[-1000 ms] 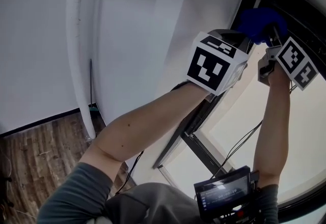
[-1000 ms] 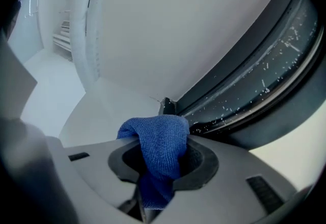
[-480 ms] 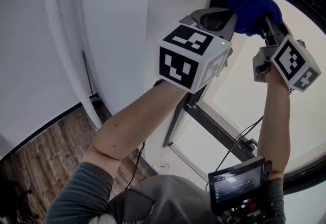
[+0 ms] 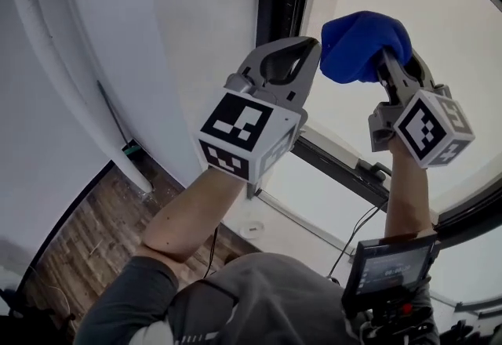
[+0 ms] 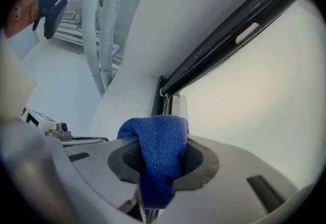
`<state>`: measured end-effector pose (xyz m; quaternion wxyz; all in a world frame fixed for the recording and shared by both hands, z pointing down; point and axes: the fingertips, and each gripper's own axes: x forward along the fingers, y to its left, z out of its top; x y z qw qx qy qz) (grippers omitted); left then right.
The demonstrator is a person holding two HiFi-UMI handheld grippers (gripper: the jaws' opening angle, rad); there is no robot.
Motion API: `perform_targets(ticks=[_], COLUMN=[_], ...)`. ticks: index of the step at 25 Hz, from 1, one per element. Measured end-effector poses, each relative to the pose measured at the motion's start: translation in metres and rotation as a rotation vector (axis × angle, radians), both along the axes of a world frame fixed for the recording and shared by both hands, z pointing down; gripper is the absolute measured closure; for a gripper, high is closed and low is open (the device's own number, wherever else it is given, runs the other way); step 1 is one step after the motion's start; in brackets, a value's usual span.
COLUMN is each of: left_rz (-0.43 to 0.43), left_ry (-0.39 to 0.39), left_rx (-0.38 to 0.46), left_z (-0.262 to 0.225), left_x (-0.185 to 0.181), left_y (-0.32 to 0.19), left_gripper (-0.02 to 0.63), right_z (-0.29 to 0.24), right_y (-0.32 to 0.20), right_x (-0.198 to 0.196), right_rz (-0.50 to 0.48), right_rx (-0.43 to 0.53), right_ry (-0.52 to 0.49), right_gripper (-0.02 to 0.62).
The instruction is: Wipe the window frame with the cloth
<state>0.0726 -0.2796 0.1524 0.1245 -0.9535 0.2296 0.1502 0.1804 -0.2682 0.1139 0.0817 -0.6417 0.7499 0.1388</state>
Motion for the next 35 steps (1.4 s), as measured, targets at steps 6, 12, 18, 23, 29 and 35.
perform_targets(ticks=[6, 12, 18, 23, 29, 35], left_rz=[0.019, 0.108, 0.18, 0.222, 0.245, 0.271], left_ry=[0.02, -0.035, -0.056, -0.088, -0.109, -0.145], left_rx=[-0.055, -0.074, -0.133, -0.163, -0.211, -0.271], left_z=[0.049, 0.082, 0.118, 0.146, 0.164, 0.189], left_x=[0.011, 0.032, 0.049, 0.056, 0.066, 0.074], left_y=[0.011, 0.044, 0.052, 0.063, 0.082, 0.082], left_gripper=[0.597, 0.597, 0.598, 0.598, 0.598, 0.598], right_z=[0.042, 0.076, 0.118, 0.145, 0.172, 0.204], right_y=[0.044, 0.094, 0.116, 0.142, 0.177, 0.195], right_x=[0.028, 0.052, 0.067, 0.075, 0.083, 0.092], right_rz=[0.1, 0.192, 0.255, 0.307, 0.367, 0.424], right_rx=[-0.02, -0.047, -0.106, -0.139, -0.174, -0.215], right_ry=[-0.002, -0.013, -0.015, -0.036, -0.068, -0.092], right_gripper=[0.477, 0.477, 0.477, 0.477, 0.477, 0.477])
